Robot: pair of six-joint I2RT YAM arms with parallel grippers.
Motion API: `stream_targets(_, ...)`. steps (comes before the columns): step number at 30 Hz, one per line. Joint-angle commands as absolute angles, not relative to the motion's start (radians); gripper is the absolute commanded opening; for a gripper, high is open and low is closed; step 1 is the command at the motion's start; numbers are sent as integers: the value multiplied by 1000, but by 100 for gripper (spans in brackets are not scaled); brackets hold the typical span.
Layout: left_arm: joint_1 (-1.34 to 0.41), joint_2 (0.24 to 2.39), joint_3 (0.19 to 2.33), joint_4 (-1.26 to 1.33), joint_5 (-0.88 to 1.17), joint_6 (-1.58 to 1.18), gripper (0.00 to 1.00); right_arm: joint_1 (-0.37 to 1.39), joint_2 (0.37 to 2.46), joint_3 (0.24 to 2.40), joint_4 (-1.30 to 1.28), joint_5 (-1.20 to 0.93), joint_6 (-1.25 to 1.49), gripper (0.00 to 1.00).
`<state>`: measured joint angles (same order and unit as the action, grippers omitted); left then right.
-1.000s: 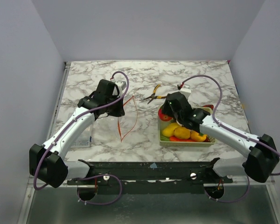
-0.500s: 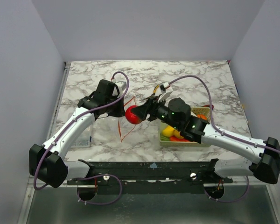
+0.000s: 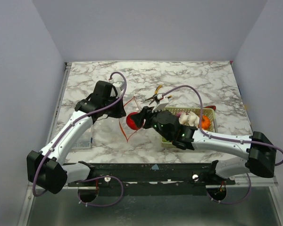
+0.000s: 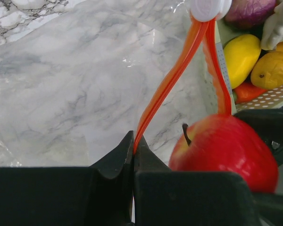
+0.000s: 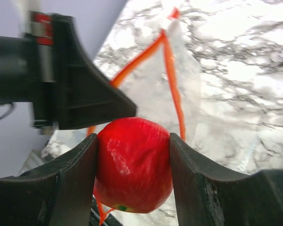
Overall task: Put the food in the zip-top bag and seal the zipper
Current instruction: Place the fake fruit in the zipper food storage bag, then pick up the fake fruit from the bin.
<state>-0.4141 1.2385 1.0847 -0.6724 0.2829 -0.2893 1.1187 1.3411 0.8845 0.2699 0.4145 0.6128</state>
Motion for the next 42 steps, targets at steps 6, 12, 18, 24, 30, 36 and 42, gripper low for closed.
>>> stream_targets(6, -383, 1215, 1067, -615, 411, -316, 0, 1127, 1390, 900, 260, 537, 669, 10)
stream_targets(12, -374, 1212, 1065, -611, 419, -320, 0, 1127, 1408, 937, 214, 460, 697, 61)
stream_targets(18, -373, 1201, 1064, -613, 402, -318, 0, 1126, 1352, 960, 130, 463, 692, 82)
stream_targets(24, -371, 1173, 1065, -607, 382, -316, 0, 1126, 1275, 1003, 3, 515, 689, 80)
stream_targets(30, -371, 1060, 1152, -731, 287, -371, 0, 1126, 1155, 1047, -220, 625, 678, 80)
stream_targets(36, -371, 974, 1133, -732, 137, -414, 0, 1123, 1027, 997, -355, 780, 691, 86)
stream_targets(42, -373, 1073, 1173, -801, 183, -391, 0, 1072, 1044, 1013, -549, 822, 747, 88)
